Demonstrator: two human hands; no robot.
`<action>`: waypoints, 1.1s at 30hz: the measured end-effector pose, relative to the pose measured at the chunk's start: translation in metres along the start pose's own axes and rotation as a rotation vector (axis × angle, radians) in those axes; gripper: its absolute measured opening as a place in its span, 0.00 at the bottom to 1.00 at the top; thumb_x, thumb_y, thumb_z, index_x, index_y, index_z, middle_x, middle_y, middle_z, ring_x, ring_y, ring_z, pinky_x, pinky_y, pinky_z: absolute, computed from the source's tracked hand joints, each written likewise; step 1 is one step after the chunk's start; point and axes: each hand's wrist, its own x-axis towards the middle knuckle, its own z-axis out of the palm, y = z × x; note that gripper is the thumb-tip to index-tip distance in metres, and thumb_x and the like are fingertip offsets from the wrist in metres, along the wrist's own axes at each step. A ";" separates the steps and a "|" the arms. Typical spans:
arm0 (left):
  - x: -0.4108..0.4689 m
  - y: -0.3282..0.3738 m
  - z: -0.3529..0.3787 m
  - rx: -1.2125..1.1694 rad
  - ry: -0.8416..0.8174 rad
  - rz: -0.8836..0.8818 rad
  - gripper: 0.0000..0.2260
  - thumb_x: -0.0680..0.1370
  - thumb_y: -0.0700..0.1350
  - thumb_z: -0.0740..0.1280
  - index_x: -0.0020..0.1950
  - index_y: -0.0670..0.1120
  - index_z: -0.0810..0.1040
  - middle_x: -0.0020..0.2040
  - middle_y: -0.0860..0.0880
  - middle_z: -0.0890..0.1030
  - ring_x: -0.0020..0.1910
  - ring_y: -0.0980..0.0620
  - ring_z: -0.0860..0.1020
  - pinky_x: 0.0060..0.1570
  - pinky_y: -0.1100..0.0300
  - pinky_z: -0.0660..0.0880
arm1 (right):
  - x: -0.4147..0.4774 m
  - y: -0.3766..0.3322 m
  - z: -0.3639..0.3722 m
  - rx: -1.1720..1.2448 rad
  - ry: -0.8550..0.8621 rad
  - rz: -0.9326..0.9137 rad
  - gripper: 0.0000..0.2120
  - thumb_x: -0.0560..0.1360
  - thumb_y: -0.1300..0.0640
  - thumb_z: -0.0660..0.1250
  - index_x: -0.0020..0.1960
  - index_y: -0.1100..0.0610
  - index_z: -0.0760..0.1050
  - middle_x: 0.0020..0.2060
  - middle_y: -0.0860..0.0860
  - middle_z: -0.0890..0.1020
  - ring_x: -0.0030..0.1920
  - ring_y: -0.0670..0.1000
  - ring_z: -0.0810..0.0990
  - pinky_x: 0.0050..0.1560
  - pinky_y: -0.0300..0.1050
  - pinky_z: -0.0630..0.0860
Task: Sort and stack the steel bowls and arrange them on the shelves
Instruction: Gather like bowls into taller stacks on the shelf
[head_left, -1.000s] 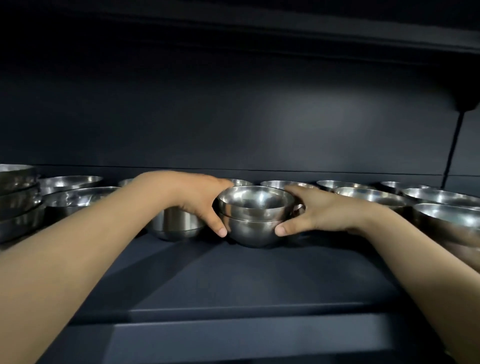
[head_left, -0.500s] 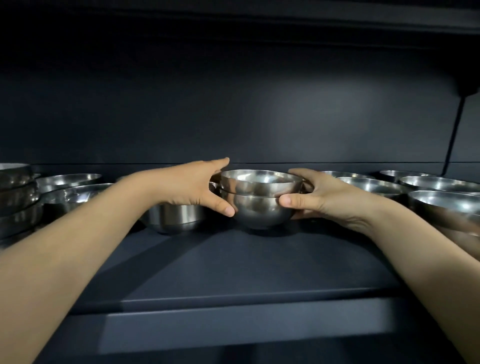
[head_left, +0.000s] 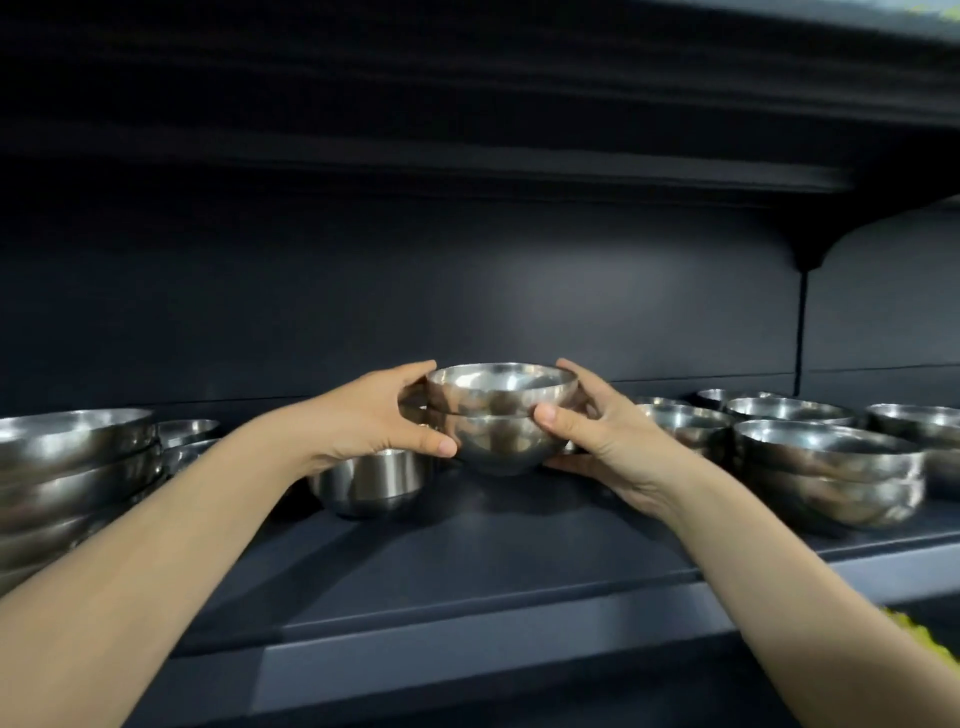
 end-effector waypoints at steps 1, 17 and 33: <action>-0.003 0.002 -0.001 -0.006 -0.006 0.003 0.52 0.55 0.47 0.82 0.75 0.47 0.61 0.62 0.51 0.78 0.58 0.54 0.78 0.67 0.54 0.70 | -0.001 -0.002 0.002 -0.008 -0.004 0.001 0.48 0.56 0.52 0.74 0.75 0.50 0.61 0.54 0.46 0.77 0.52 0.45 0.78 0.49 0.47 0.79; -0.086 0.059 0.020 -0.221 0.074 -0.009 0.24 0.70 0.41 0.71 0.65 0.47 0.74 0.61 0.46 0.79 0.59 0.51 0.79 0.56 0.56 0.78 | -0.053 -0.045 0.007 -0.081 -0.168 -0.073 0.47 0.55 0.47 0.75 0.72 0.51 0.63 0.57 0.49 0.78 0.57 0.50 0.79 0.52 0.45 0.79; -0.204 0.091 -0.035 -0.146 0.476 0.027 0.21 0.67 0.51 0.69 0.58 0.46 0.77 0.55 0.49 0.82 0.55 0.52 0.80 0.55 0.59 0.78 | -0.070 -0.084 0.123 -0.035 -0.361 -0.187 0.27 0.56 0.41 0.72 0.47 0.58 0.76 0.38 0.51 0.83 0.42 0.51 0.83 0.47 0.44 0.80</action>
